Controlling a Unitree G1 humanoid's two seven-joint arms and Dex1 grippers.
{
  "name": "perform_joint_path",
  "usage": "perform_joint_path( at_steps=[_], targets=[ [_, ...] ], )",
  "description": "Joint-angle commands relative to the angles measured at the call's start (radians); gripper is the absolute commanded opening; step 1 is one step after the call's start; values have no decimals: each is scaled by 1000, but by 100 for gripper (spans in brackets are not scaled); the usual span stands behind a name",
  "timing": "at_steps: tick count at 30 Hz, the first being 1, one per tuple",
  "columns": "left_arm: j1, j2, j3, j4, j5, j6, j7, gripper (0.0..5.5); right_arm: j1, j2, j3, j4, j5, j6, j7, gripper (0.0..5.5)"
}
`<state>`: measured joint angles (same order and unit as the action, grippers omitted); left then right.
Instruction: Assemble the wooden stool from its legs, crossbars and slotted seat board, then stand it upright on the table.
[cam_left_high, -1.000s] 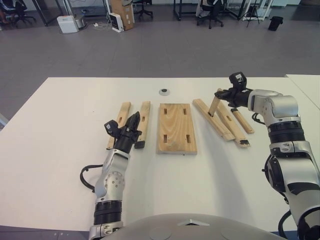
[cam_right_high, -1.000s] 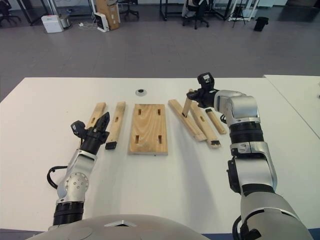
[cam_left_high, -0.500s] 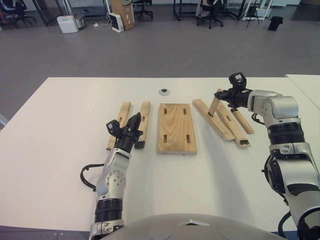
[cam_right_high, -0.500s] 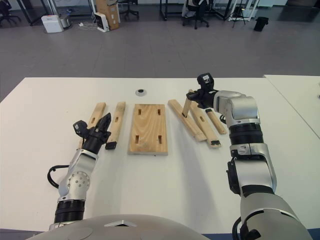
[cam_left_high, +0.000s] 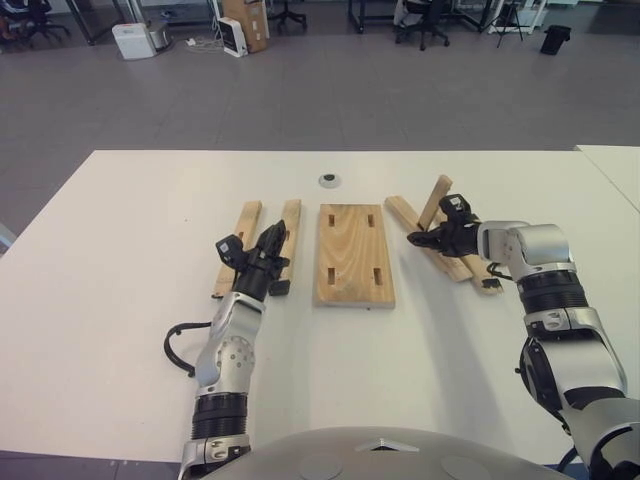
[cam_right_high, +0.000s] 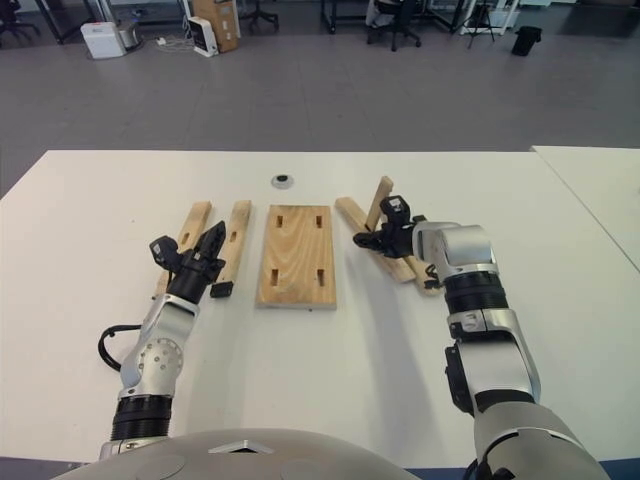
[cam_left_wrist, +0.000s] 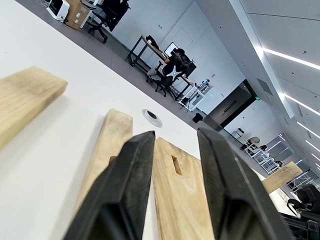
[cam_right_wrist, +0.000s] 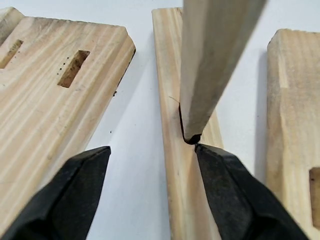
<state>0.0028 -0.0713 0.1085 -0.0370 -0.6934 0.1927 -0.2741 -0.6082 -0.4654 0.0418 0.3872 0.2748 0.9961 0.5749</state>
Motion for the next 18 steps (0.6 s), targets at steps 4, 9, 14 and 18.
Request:
perform_joint_path(
  at_steps=[4, 9, 14, 18],
  targets=[
    [-7, -24, -6, 11, 15, 6, 5, 153, 39, -75, -31, -53, 8, -21, 58, 381],
    [-12, -16, -7, 14, 15, 13, 3, 153, 111, -80, -27, -94, 6, -8, 66, 381],
    [-13, -12, -10, 10, 15, 25, 3, 153, 167, -76, -4, -86, -26, -31, 50, 381],
    [-19, -8, -14, 12, 15, 38, -4, 153, 191, -85, 7, -78, -47, -57, 33, 350]
  ],
)
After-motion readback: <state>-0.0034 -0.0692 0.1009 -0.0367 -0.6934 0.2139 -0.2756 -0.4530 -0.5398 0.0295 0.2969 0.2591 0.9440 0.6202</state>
